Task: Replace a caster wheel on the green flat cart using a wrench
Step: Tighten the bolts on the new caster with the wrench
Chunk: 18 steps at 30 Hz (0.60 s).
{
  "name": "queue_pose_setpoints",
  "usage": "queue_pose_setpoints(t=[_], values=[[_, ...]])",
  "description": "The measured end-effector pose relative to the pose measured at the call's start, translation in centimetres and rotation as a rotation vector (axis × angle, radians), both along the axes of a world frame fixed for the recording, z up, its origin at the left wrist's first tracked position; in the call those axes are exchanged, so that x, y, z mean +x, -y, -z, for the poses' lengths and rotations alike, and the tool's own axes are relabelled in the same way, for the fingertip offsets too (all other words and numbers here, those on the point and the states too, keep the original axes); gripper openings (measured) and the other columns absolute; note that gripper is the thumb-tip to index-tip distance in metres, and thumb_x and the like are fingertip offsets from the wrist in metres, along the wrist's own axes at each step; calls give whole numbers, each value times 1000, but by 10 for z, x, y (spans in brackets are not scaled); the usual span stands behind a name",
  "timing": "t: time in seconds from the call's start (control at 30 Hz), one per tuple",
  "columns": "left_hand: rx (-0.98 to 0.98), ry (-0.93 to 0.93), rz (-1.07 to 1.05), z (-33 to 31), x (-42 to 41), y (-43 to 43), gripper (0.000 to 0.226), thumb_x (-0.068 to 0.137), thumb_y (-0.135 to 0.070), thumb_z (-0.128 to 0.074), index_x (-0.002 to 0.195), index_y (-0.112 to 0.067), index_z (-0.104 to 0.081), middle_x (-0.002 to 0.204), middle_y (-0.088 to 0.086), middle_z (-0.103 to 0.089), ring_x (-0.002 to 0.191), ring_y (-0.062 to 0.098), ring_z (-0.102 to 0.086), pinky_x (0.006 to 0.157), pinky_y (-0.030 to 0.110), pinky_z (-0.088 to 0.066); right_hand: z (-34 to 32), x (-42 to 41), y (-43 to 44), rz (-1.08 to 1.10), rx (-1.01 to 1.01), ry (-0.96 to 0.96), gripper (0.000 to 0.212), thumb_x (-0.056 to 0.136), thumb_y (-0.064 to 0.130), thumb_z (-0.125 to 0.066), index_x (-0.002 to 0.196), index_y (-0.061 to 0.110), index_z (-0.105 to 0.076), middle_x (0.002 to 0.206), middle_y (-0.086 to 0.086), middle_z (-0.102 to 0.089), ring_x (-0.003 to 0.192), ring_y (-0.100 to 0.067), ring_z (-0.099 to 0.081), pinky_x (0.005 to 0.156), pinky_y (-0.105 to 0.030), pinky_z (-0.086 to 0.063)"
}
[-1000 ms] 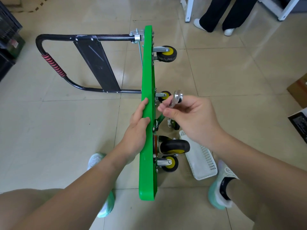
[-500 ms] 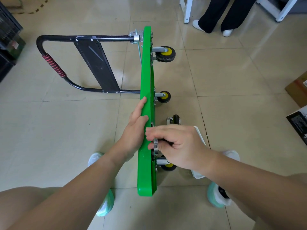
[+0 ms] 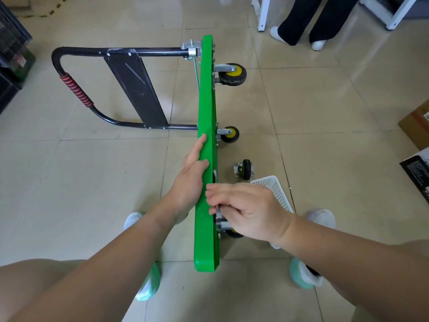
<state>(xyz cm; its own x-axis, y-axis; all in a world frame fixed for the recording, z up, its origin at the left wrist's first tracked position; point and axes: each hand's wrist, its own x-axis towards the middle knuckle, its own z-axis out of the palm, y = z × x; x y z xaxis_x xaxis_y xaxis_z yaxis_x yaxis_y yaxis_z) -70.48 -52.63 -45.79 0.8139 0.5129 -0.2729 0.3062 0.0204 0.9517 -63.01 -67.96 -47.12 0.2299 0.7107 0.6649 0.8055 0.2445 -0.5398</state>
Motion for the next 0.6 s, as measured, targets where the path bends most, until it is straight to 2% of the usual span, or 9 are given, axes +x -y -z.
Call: queue_pose_setpoints(t=[0.17,0.2,0.27,0.3,0.37,0.43,0.5,0.53,0.6], values=[[-10,18,4,0,0,0,69,86,-37,-36,152,-58,-32,153,-23,-34,122,-28,-35,106,16,-31,-2,1,-2,35,32,-164,16,90,-2,-63,98,-1,-76,104,-11,-76,100,-18,-75,79,-42,-63],[-12,20,6,0,0,0,69,86,-37,-37,152,-59,-32,154,-22,-34,125,-25,-36,109,18,-31,-4,1,-4,55,29,-212,17,89,-2,-63,99,0,-76,103,-11,-76,95,-17,-76,77,-42,-63],[-31,25,10,-1,-1,1,69,83,-41,-43,147,-66,-34,158,-16,-37,137,-7,-40,121,31,-30,-10,4,-11,115,34,-290,17,87,-3,-68,101,3,-77,96,-8,-77,86,-14,-76,74,-40,-63],[-40,27,10,-2,-1,1,70,78,-45,-48,142,-70,-34,158,-11,-38,141,2,-41,121,35,-30,-13,7,-15,137,42,-319,19,84,-5,-73,101,3,-77,92,-7,-77,83,-13,-76,74,-39,-63],[-20,27,20,-4,-1,2,67,74,-51,-48,136,-72,-32,159,-6,-39,142,6,-41,113,25,-34,-19,12,-24,134,36,-394,24,80,-4,-79,101,7,-78,91,-6,-77,82,-14,-76,76,-39,-63],[4,31,14,-3,0,3,62,83,-50,-40,142,-65,-29,161,-8,-35,140,1,-38,99,11,-32,-25,14,-33,110,-14,-526,21,80,10,-80,97,21,-79,92,3,-77,85,-18,-76,83,-41,-61],[-18,10,-6,-2,1,2,64,84,-49,-36,147,-61,-30,160,-13,-35,139,0,-38,97,10,-31,-31,15,-41,111,-64,-693,23,76,13,-81,90,31,-78,89,13,-76,87,-15,-74,90,-41,-59],[-25,-7,-13,-1,2,2,64,84,-49,-36,147,-62,-33,159,-13,-37,140,2,-40,103,14,-33,-34,16,-43,123,-80,-751,28,75,9,-81,85,34,-78,87,15,-76,87,-12,-74,92,-40,-58],[-22,-30,-18,2,3,0,64,86,-46,-38,147,-65,-36,159,-10,-42,141,9,-46,117,33,-36,-39,22,-47,161,-110,-793,38,76,-1,-80,83,35,-75,84,14,-76,85,-10,-73,91,-37,-59]])
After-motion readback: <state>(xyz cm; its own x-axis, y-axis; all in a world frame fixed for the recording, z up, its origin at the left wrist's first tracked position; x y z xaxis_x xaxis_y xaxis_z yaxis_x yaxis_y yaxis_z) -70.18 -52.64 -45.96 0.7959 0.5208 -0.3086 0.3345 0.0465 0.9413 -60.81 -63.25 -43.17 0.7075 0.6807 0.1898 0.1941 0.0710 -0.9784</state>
